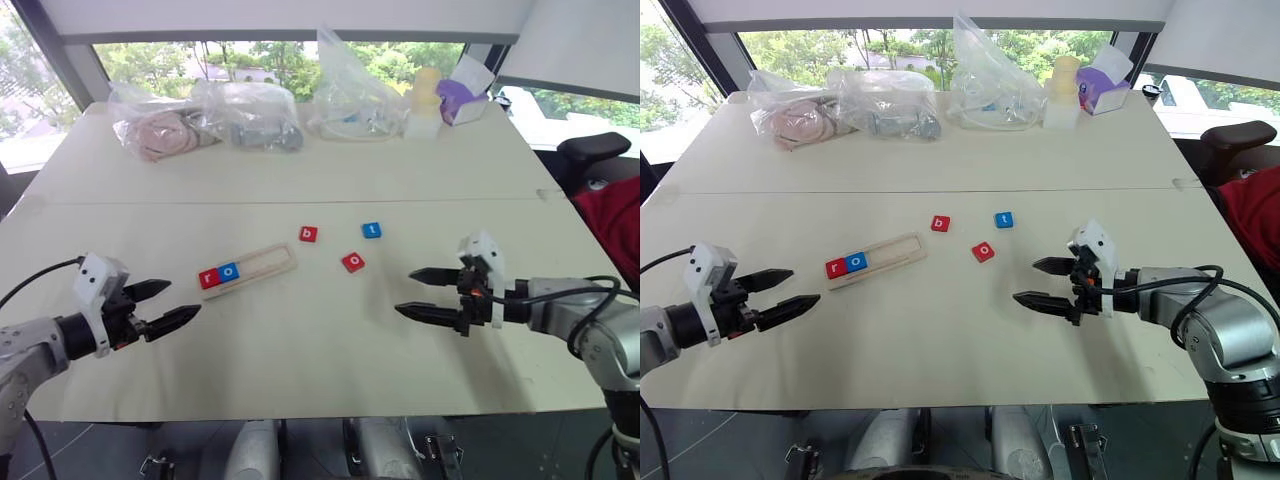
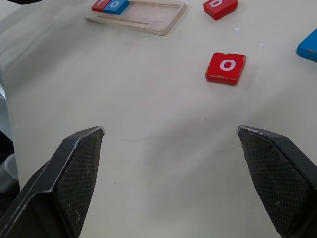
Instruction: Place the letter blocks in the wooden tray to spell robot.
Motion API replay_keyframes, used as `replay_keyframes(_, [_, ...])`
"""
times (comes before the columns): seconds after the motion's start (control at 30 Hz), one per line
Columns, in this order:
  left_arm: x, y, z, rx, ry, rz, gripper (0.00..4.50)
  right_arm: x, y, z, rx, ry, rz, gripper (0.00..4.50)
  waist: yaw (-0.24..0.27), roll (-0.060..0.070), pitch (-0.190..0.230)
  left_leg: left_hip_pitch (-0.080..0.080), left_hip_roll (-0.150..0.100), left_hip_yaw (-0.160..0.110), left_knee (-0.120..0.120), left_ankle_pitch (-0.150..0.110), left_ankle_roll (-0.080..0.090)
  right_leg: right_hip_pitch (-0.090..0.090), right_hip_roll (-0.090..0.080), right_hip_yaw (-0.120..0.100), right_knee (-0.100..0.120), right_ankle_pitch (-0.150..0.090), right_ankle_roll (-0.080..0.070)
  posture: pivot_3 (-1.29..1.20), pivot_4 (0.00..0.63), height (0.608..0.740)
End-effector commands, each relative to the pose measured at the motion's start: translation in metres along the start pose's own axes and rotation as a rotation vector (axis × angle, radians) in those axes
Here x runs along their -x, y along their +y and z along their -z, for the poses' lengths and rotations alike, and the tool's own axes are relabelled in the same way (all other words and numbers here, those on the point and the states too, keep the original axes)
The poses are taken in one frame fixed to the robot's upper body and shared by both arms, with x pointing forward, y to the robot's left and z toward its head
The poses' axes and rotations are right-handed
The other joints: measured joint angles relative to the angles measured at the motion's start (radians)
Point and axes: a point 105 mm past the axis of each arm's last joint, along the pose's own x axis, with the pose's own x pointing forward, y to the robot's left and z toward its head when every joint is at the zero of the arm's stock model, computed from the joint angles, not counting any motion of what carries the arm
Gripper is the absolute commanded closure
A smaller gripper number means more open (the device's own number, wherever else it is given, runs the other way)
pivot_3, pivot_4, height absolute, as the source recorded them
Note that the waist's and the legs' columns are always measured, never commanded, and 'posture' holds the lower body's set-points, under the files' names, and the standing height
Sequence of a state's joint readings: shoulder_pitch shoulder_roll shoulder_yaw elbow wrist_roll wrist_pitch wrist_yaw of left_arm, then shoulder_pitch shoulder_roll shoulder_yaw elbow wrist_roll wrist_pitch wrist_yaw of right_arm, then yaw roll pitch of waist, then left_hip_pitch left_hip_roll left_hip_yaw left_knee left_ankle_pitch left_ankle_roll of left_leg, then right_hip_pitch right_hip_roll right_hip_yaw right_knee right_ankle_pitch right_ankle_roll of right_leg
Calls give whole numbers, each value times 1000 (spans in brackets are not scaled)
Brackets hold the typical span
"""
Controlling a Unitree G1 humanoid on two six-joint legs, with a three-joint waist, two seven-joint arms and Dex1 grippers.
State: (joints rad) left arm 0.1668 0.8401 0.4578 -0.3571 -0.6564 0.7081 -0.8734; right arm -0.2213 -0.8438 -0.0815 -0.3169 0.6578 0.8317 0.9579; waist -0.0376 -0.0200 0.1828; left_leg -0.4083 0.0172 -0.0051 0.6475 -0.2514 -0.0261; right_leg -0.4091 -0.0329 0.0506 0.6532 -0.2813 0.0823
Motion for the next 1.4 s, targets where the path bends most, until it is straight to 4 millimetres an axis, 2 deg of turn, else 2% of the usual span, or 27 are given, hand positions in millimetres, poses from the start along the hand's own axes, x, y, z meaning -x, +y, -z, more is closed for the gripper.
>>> replay_keyframes(0.03, [5, 0, -9, -82, 3, -12, 0, -1, -2, -9, 40, -25, 6, 45, 0, 0, 0, 0, 0, 0, 0, 0, 0, 0, 0, 0, 0, 0, 0, 0, 150, 735])
replay_keyframes(0.5, [4, 8, -14, -101, 4, -45, 0, -5, -7, -9, 52, -29, 13, 45, 1, 0, 0, 0, 0, 0, 0, 0, 0, 0, -1, 0, 0, 0, 0, 0, 150, 735])
replay_keyframes(0.67, [9, 16, -17, -107, -6, -55, 0, -8, -6, -13, 63, -32, 11, 45, -2, 0, 0, 0, 0, 0, 0, 0, 0, 0, 0, 0, 0, 0, 0, 0, 150, 735])
replay_keyframes(0.8, [9, 27, -19, -192, 44, -60, 0, -11, 3, -12, 87, -9, -25, 45, 2, 0, 0, 0, 0, 0, 0, 0, 0, 0, 0, 0, 0, 0, 0, 0, 150, 735])
replay_keyframes(0.97, [-14, 44, -37, -324, 54, 20, 0, -36, 42, -42, 118, -109, -184, 45, 9, 0, 0, 0, 0, 0, 1, 0, 0, 0, 1, -1, 0, 1, -2, 0, 150, 735])
replay_keyframes(1.07, [-27, 44, -33, -389, 119, 114, 0, -50, 52, -37, 168, -71, -185, 45, 10, 0, 0, 0, 0, 1, 0, 0, 0, 0, 2, -1, 0, 2, -1, 0, 150, 735])
replay_keyframes(1.23, [-43, 46, -19, -384, 181, 221, 0, -67, 59, -26, 192, -41, -165, 45, 20, 0, 0, -3, 0, 2, -1, -1, 1, -4, 3, -1, 0, 3, 2, 0, 150, 735])
replay_keyframes(1.4, [-56, 47, -3, -361, 192, 246, 0, -79, 60, -16, 156, -56, -112, 45, 21, 0, 0, -3, 0, 2, 0, -1, 1, -4, 4, -2, 1, 3, 2, 0, 150, 735])
